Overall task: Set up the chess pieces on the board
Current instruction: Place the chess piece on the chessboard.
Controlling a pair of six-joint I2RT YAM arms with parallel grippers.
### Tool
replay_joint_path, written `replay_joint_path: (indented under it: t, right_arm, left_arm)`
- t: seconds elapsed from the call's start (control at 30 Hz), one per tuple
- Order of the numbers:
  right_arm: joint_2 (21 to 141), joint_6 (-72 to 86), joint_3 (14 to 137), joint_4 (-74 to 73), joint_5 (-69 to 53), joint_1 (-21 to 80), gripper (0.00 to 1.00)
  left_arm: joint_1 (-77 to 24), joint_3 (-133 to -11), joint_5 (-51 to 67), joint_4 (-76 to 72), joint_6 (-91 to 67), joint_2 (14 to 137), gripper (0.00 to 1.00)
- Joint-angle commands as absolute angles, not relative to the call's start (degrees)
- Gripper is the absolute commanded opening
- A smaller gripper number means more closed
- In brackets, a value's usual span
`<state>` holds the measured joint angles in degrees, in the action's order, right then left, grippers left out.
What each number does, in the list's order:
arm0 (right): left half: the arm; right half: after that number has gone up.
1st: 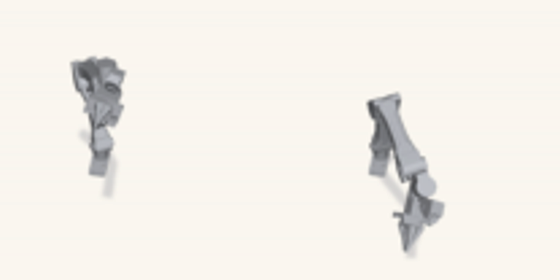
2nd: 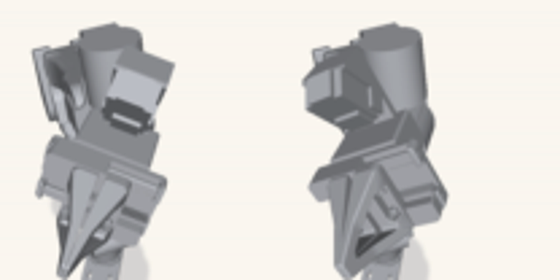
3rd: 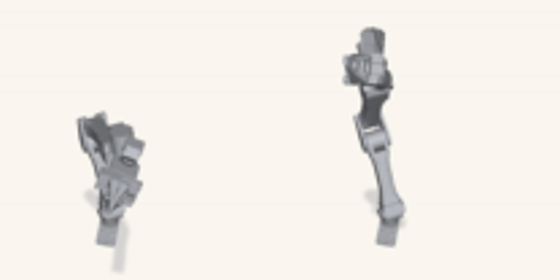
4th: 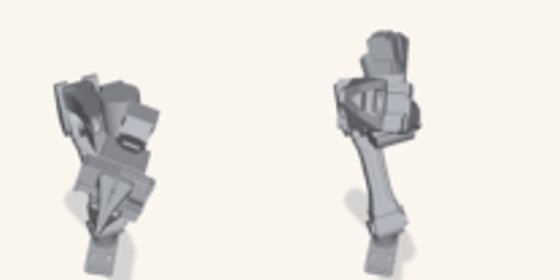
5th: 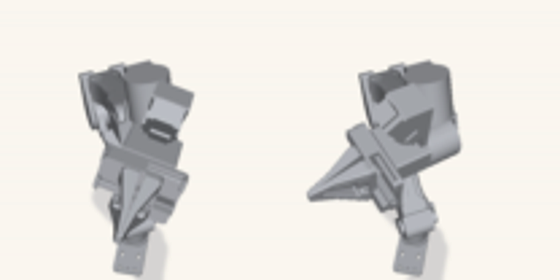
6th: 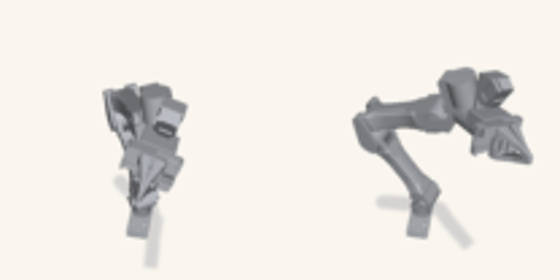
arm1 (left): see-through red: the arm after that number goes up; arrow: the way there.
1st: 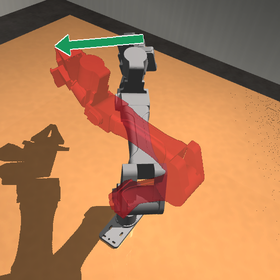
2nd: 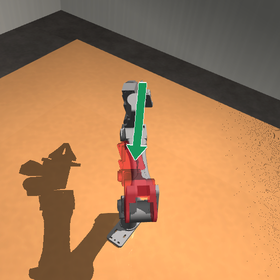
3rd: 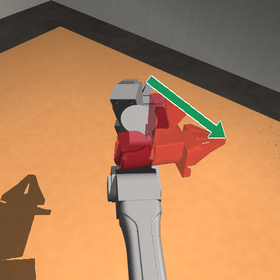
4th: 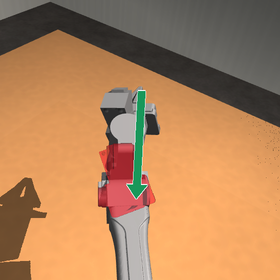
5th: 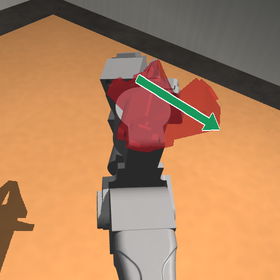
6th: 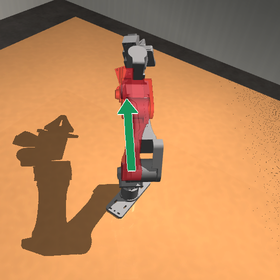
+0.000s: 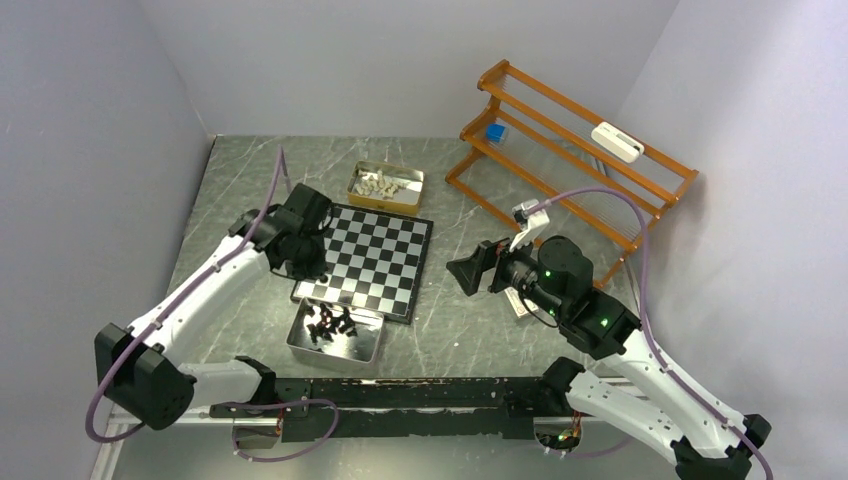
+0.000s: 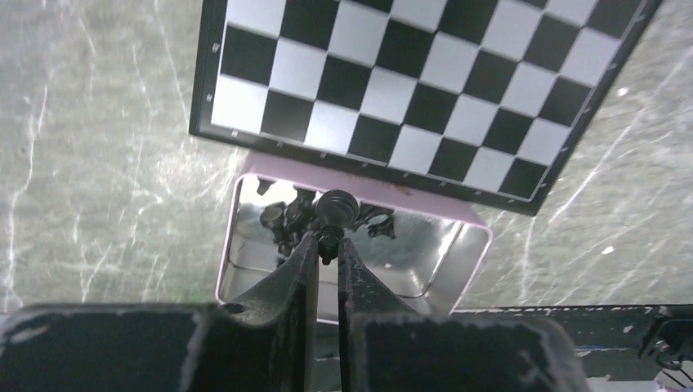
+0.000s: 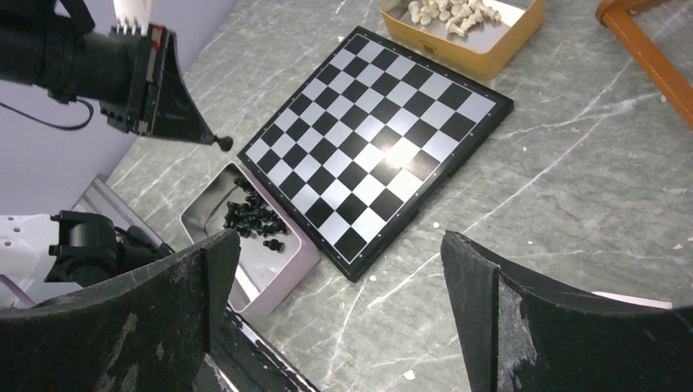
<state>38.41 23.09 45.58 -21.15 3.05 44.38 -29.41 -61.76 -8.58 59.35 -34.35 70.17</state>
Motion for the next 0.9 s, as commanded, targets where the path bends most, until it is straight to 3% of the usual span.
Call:
replay_joint_path:
  t: [0.0,0.2,0.57,0.87]
  right_arm:
    - [38.82,23.58,47.16,-22.21,3.93,44.59,0.98]
    - [38.67,25.05,47.58,-25.10,7.32,44.56,0.98]
    - [36.01,27.69,46.95,-27.18,10.73,44.61,0.98]
    - [34.69,27.96,47.46,-29.12,11.98,44.59,0.98]
  left_arm:
    - [-29.90,-67.96,-5.81,56.64,-29.51,74.96,0.13]
    - [-33.13,-75.31,-5.42,53.40,-27.00,83.42,0.12]
    - [-47.66,-85.27,-10.62,50.65,-27.77,99.82,0.11]
    - [-51.92,-84.60,-11.52,48.53,-29.74,105.01,0.12]
